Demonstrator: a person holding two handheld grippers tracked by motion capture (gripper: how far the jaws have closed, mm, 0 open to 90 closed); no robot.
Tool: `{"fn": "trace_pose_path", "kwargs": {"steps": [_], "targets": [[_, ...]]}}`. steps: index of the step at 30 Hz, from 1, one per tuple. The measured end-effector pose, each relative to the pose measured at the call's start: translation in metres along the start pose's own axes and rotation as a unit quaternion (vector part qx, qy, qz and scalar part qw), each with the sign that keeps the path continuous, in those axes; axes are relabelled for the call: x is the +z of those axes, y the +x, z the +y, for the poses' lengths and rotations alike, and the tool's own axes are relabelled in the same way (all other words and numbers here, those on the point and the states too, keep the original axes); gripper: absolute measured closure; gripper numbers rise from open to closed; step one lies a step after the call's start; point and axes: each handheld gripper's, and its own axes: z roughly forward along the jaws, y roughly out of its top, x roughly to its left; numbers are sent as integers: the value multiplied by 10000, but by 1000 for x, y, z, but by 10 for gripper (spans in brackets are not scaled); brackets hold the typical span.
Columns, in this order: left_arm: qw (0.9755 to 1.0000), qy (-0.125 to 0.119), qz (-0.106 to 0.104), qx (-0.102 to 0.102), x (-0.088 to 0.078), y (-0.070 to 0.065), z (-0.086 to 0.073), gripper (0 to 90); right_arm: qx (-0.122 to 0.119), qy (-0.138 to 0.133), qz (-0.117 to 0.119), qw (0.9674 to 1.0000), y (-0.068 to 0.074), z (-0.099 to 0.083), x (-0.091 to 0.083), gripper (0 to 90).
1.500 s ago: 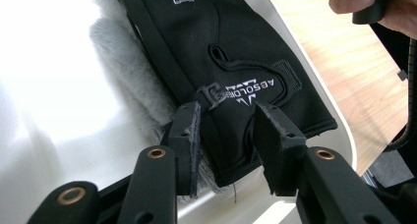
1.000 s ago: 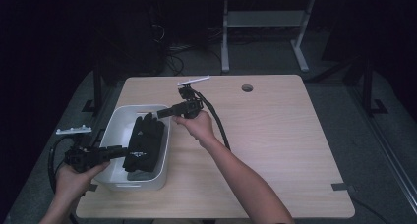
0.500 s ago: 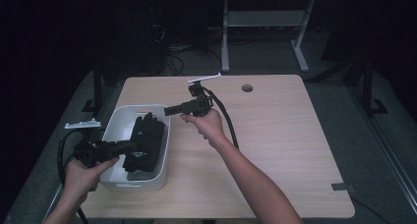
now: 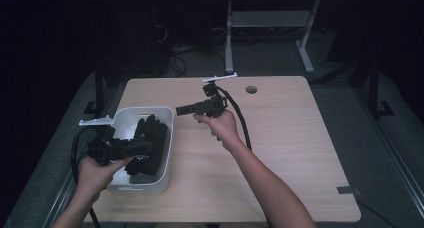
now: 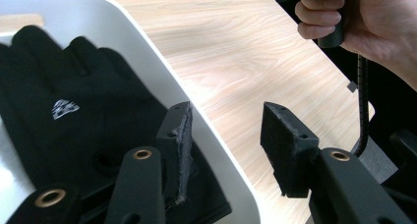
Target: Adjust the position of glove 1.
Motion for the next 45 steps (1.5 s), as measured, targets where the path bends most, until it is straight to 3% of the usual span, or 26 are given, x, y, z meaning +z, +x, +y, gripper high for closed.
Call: {"fn": "trace_pose_path", "kwargs": {"steps": [19,37,45], "targets": [[9987,115,-408,291,35,-31,20,462,51,-323,-277,9991,-11,-7,-55,403],[9977,159,-499,440,44,-44,26,435,165,-536,-422,9975,-21,-19,-86,396],[9966,242,-602,514,57,-54,31,431,236,-646,-496,9964,-26,-26,-105,396]]}}
